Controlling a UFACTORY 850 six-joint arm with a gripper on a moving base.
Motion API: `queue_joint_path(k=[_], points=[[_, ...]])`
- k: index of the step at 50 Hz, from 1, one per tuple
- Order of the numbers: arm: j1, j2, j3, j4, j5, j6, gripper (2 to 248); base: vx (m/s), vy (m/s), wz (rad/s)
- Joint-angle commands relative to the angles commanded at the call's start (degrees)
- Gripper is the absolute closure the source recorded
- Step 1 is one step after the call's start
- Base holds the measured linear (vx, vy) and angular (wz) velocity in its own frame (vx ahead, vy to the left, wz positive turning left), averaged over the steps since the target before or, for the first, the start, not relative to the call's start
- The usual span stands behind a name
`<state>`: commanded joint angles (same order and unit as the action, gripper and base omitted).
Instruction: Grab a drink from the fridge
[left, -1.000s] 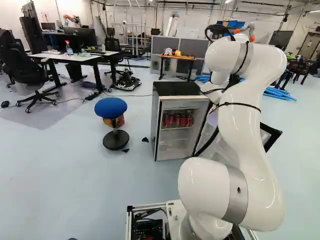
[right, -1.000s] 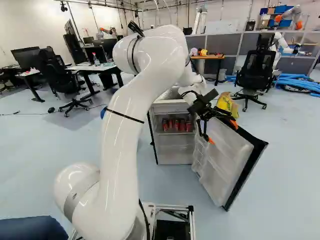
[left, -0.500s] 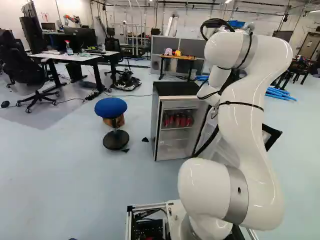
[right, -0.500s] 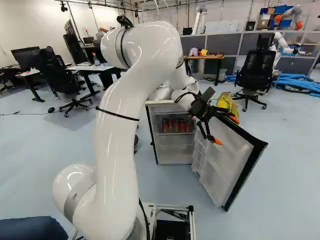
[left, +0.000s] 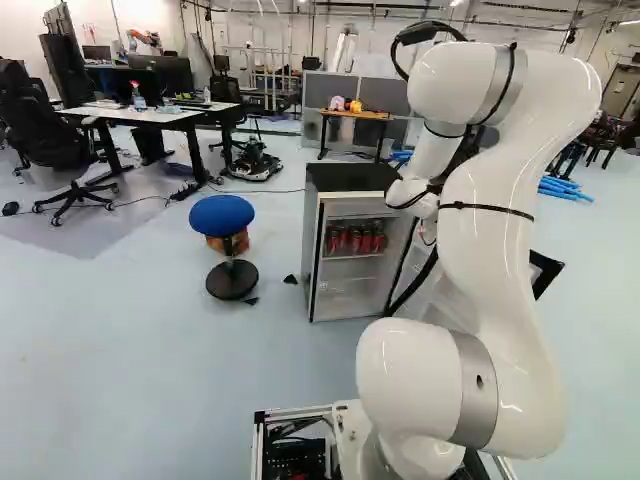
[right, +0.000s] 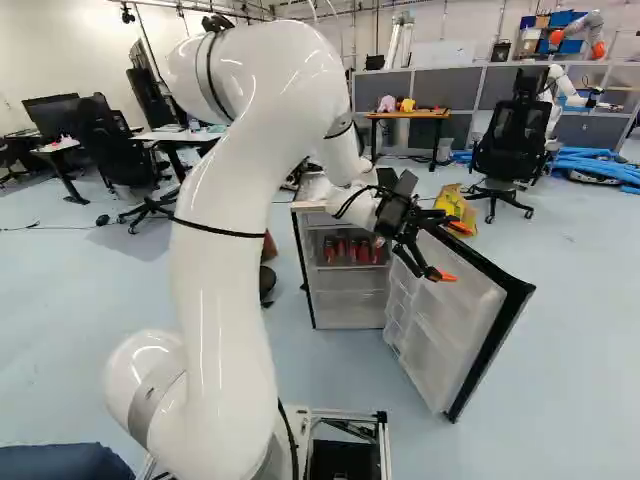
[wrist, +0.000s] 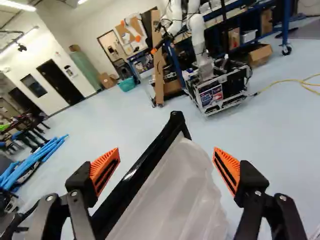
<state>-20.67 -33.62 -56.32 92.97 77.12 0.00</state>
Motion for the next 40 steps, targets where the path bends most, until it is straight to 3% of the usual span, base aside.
queue_joint_path(k=[40], points=[[3.23, 10.94, 17.02, -24.14, -1.61, 0.0, 3, 0.0, 0.0, 0.0]])
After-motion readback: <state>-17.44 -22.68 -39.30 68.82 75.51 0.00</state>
